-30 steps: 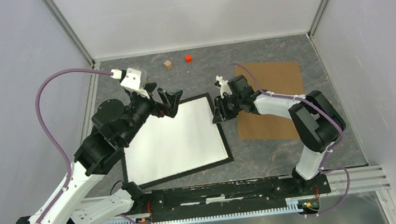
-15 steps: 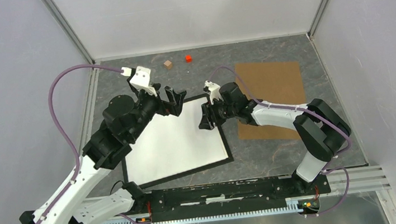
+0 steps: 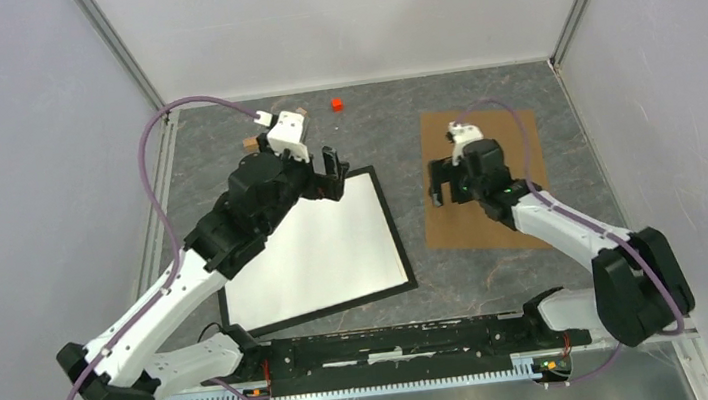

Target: Put the photo into the frame

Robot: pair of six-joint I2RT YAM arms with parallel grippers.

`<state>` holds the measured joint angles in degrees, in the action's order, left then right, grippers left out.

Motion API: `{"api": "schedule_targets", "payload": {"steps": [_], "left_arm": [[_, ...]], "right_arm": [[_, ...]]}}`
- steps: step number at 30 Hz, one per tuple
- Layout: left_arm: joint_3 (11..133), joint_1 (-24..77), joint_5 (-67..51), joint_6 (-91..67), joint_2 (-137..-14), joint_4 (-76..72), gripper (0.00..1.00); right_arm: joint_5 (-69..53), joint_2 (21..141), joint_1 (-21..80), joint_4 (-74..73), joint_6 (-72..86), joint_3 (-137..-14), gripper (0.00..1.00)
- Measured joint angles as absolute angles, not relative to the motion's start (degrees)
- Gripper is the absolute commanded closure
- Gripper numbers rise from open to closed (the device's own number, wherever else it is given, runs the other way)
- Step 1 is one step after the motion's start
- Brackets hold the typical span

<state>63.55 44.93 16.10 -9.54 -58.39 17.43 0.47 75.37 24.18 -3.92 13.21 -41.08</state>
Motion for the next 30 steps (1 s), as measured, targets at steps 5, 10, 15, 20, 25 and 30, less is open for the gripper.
{"api": "schedule_targets", "payload": {"steps": [5,10,15,20,25,30], "left_arm": [[63.64,44.73,10.66,-17.19,-66.81,17.02,0.00],[63.61,44.75,3.14,-28.32,-77.36,15.05,0.00],[64.86,46.92,-0.40,-36.69,-90.04,12.19,0.00],[74.56,51.53,-0.54,-40.12,-105.16,12.32,0.00],[81.34,53.93,1.23,-42.76,-113.69,12.16,0.00],[83.77,54.02,5.13,-46.89,-116.84,13.91,0.00]], "right_arm": [[5.41,71.96,9.54,-5.52,12.67,-39.09,0.02],[3.22,72.36,-6.66,-5.26,13.54,-37.65,0.02],[-0.60,74.11,-16.95,-4.27,12.36,-36.49,0.02],[-3.42,74.98,-21.06,-3.18,11.64,-32.97,0.02],[-4.32,75.13,-21.30,-2.55,11.38,-30.44,0.02],[-5.32,76.73,-21.87,-0.14,11.46,-30.11,0.02]]}}
